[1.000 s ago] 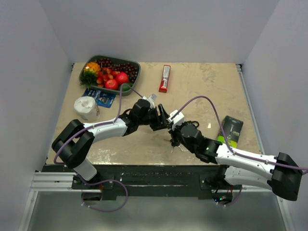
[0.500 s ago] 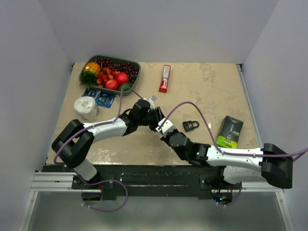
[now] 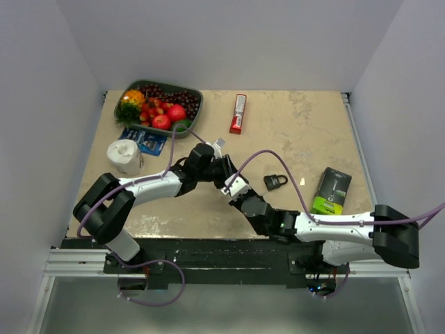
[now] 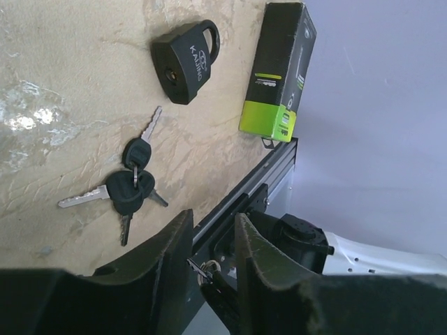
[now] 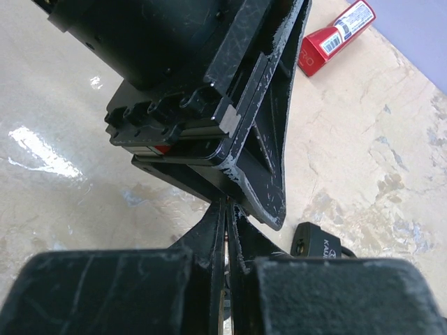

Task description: Unlock with the key

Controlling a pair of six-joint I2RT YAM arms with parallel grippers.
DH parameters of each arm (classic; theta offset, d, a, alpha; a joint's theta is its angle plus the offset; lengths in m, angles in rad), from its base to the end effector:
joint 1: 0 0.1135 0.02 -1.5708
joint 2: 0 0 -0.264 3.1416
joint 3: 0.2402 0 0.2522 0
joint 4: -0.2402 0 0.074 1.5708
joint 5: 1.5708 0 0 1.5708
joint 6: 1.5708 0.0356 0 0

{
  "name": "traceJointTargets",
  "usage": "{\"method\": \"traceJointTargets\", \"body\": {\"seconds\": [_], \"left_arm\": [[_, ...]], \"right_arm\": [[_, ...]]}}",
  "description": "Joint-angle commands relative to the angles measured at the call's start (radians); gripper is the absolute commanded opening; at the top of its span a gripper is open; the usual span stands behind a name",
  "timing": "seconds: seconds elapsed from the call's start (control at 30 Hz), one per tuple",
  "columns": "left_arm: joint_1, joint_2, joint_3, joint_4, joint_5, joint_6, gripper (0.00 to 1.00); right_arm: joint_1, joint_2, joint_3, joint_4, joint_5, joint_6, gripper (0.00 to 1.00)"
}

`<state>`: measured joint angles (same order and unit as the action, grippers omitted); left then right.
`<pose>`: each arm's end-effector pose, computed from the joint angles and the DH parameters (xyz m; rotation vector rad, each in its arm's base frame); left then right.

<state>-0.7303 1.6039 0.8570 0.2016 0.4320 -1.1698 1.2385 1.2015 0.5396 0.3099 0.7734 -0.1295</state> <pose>0.2435 -0.2380 0.1998 -0.2414 2.4847 -1.4508 0.1045 0.2265 0.2222 -0.7206 1.6715 0.0373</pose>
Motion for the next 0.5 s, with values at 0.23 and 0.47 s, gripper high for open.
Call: {"method": "traceJointTargets", "body": {"seconds": [0.23, 0.47], "left_arm": [[0.008, -0.032, -0.029, -0.031, 0.051, 0.005, 0.0], [0.054, -0.058, -0.046, -0.008, 0.024, 0.042, 0.0]], "right_arm": [[0.006, 0.043, 0.043, 0.08, 0.113, -0.018, 0.0], [0.006, -0.008, 0.042, 0.028, 0.067, 0.056, 0.16]]}}
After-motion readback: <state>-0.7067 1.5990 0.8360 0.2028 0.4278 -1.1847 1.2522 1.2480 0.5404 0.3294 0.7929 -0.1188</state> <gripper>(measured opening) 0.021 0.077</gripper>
